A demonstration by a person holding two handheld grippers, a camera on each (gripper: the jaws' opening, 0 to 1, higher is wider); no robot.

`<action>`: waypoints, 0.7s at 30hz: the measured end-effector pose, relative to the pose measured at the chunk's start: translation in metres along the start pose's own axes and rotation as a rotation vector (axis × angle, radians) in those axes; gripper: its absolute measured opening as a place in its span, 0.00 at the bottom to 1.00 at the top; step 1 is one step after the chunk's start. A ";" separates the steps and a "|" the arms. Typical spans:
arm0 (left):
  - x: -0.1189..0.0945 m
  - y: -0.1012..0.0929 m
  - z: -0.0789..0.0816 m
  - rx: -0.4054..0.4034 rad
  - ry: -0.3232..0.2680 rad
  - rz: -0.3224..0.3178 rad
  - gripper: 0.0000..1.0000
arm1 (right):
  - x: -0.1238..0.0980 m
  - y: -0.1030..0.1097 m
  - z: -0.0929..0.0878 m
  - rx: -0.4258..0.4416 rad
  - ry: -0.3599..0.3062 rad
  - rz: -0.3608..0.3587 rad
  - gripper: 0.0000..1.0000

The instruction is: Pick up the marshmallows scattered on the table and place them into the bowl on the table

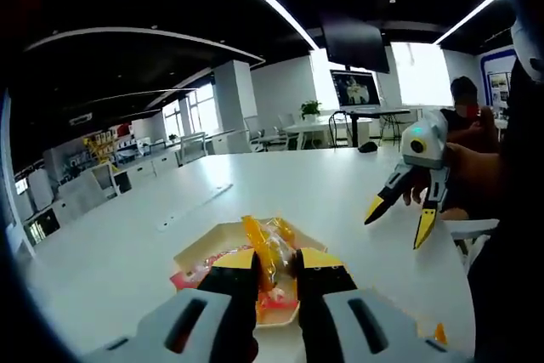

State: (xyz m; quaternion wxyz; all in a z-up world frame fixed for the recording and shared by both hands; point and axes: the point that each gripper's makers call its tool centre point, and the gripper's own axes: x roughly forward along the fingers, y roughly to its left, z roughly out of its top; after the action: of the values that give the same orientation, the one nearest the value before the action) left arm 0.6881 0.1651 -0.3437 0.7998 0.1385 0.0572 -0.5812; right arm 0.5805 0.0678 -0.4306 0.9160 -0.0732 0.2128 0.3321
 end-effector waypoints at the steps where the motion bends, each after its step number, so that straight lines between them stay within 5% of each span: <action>1: 0.001 0.001 0.000 0.000 0.002 0.002 0.18 | 0.000 0.000 0.000 0.001 -0.002 -0.001 0.56; 21: 0.020 0.023 0.015 -0.071 -0.042 0.083 0.18 | -0.004 -0.001 -0.004 0.004 -0.001 -0.005 0.56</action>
State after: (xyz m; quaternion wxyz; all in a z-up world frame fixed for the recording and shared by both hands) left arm 0.7148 0.1494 -0.3304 0.8288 0.0999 0.0551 -0.5478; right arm 0.5768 0.0635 -0.4326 0.9171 -0.0720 0.2128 0.3293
